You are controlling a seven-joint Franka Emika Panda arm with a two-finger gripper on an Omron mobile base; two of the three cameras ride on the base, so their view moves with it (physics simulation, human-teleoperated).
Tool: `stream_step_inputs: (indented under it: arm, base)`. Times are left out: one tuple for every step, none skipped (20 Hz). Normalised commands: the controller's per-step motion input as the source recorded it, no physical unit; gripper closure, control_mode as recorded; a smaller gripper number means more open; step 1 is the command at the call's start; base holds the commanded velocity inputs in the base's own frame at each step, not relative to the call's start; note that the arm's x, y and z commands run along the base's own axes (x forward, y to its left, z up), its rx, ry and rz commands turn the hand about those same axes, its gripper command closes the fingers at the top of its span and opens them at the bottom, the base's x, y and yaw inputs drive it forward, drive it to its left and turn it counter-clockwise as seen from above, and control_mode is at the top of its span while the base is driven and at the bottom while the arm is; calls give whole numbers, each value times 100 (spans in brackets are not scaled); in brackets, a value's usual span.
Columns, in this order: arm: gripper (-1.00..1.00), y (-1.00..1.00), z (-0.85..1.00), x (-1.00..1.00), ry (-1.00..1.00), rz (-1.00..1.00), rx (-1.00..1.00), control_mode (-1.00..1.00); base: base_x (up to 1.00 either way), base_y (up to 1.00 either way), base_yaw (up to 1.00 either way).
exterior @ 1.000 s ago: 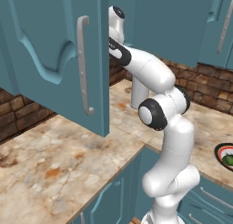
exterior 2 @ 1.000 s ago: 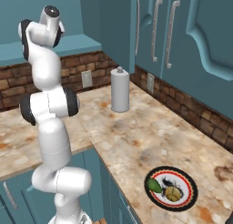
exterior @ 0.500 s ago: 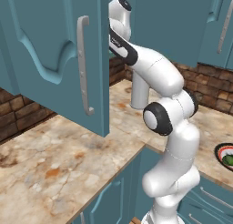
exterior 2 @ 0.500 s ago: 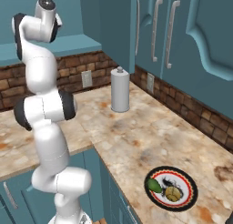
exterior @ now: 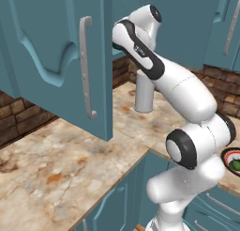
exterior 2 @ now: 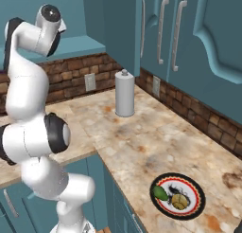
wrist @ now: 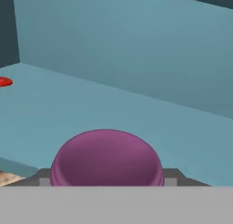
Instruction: Pick the avocado and bread from the counter and place them on the plate. Then pick the jam from the cabinet and place it next to the plate. Lastly close the cabinet door.
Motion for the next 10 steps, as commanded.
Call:
stream_step_inputs:
  arm:
    - [100,-44,0,-96,-10,0,8,-100]
    - [100,-40,7,-89,-4,0,7,-100]
    - [100,-34,13,-85,0,0,6,-100]
    - [100,-31,14,-82,0,0,6,-100]
    - [100,-30,13,-83,0,0,7,-100]
    - [100,-28,15,-79,0,0,7,-100]
    - [100,-29,21,-78,1,0,7,-100]
    - [100,-32,25,-71,4,0,7,-100]
    - [100,-32,27,-69,5,0,6,-100]
    - [100,-30,28,-69,6,0,5,-100]
  base:
    - [0,0,0]
    - [0,0,0]
    - [0,0,0]
    - [0,0,0]
    - [0,0,0]
    - [0,0,0]
    - [0,0,0]
    - [0,0,0]
    - [0,0,0]
    - [0,0,0]
